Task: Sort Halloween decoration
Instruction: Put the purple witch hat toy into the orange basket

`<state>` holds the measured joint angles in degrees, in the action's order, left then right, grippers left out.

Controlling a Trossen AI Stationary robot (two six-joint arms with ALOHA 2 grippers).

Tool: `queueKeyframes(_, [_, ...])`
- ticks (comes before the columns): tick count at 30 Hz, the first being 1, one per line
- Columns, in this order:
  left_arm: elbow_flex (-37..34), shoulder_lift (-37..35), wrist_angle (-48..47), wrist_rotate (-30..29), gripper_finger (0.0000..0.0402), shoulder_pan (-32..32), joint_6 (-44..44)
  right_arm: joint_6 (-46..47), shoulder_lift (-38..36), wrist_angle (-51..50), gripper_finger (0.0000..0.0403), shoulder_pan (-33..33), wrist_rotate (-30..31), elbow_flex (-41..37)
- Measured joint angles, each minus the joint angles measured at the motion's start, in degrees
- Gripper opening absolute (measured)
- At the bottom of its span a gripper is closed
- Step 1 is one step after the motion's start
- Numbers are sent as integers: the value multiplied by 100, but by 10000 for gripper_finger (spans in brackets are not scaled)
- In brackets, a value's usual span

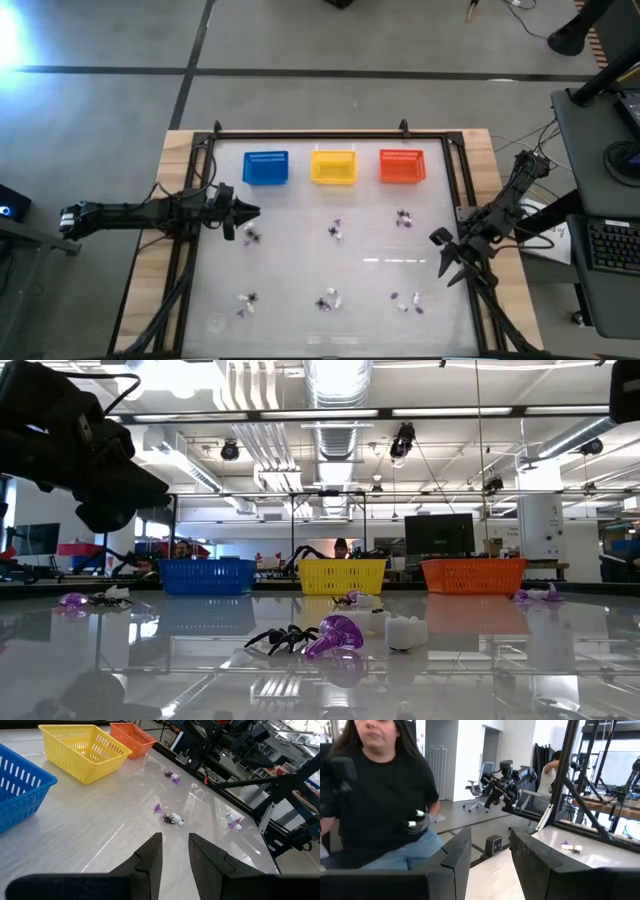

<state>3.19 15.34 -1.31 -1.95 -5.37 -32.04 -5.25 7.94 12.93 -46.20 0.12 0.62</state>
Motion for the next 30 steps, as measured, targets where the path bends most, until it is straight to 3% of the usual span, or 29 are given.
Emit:
queueKeyframes(15, [0,6,-1,0,77,2,0,268,4,10,128,7,140,0])
queueKeyframes(21, [-1,6,1,1,77,1,0,668,4,331,128,7,42,2])
queueKeyframes(30, [0,6,0,-1,77,1,-2,549,33,1082,128,7,140,2])
